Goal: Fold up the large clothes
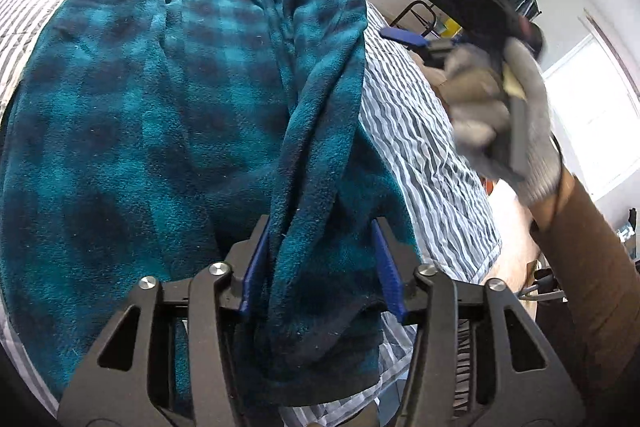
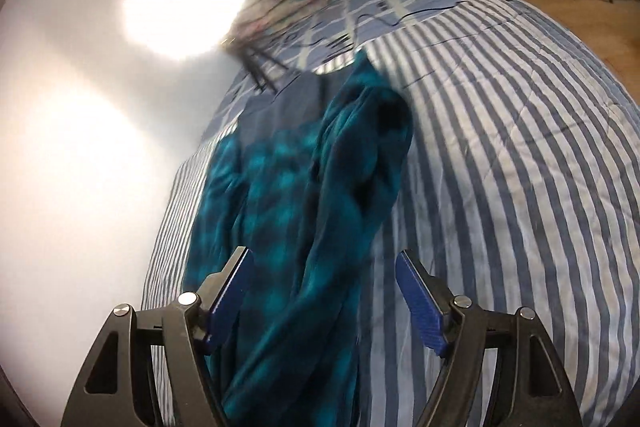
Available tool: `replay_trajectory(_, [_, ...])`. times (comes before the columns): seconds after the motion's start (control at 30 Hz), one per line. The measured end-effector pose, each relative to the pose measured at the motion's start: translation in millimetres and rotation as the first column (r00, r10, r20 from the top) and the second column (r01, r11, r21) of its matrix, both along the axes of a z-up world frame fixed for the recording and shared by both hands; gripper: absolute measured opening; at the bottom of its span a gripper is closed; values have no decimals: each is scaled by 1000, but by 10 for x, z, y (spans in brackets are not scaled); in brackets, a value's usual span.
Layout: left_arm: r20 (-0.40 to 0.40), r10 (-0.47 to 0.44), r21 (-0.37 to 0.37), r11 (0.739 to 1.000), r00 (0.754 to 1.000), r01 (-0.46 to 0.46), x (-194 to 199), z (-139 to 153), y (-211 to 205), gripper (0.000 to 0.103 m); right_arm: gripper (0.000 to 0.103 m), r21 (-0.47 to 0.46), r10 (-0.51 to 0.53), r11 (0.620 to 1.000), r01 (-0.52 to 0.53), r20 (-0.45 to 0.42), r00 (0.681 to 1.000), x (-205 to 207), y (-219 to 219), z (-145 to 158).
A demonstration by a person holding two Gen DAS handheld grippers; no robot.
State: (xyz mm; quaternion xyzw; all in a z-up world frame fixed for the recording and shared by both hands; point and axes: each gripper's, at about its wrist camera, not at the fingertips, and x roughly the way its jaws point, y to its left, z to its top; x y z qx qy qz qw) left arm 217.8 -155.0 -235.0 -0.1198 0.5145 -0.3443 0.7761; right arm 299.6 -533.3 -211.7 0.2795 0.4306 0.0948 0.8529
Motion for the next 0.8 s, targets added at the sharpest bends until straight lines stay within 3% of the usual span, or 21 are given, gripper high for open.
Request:
replay_trajectory(0.17, [-3, -12, 3, 1000, 1000, 12, 30, -10, 5, 32, 76, 29, -66, 997, 66, -28, 997, 367, -110, -153])
replay_trajectory(0.3, [-5, -16, 2, 1000, 1000, 16, 56, -48, 12, 13, 76, 79, -100, 991, 106, -71, 992, 598, -172, -366])
replay_trajectory(0.33, [-12, -18, -8, 1000, 1000, 18, 61, -63, 22, 12, 72, 92, -102, 990, 109, -78, 992, 616, -164, -393])
replay_trajectory(0.4, [-19, -18, -19, 1000, 1000, 17, 44, -79, 41, 9, 51, 103, -80, 991, 89, -90, 993, 690, -116, -413])
replay_trajectory(0.43, [-19, -22, -23, 1000, 1000, 21, 31, -85, 44, 8, 36, 92, -69, 993, 78, -94, 993, 706, -83, -402])
replay_trajectory(0.57, [-16, -40, -41, 998, 999, 39, -60, -67, 52, 7, 8, -17, -28, 999, 27, -71, 997, 747, 130, -186])
replay_trajectory(0.67, [-32, -41, -68, 997, 999, 39, -89, -77, 54, 7, 2, -143, 21, 989, -27, -39, 999, 778, 375, 27])
replay_trajectory(0.8, [-34, -47, -81, 996, 998, 45, -152, -72, 58, 7, 2, -324, 100, 940, -102, -23, 995, 848, 880, 231])
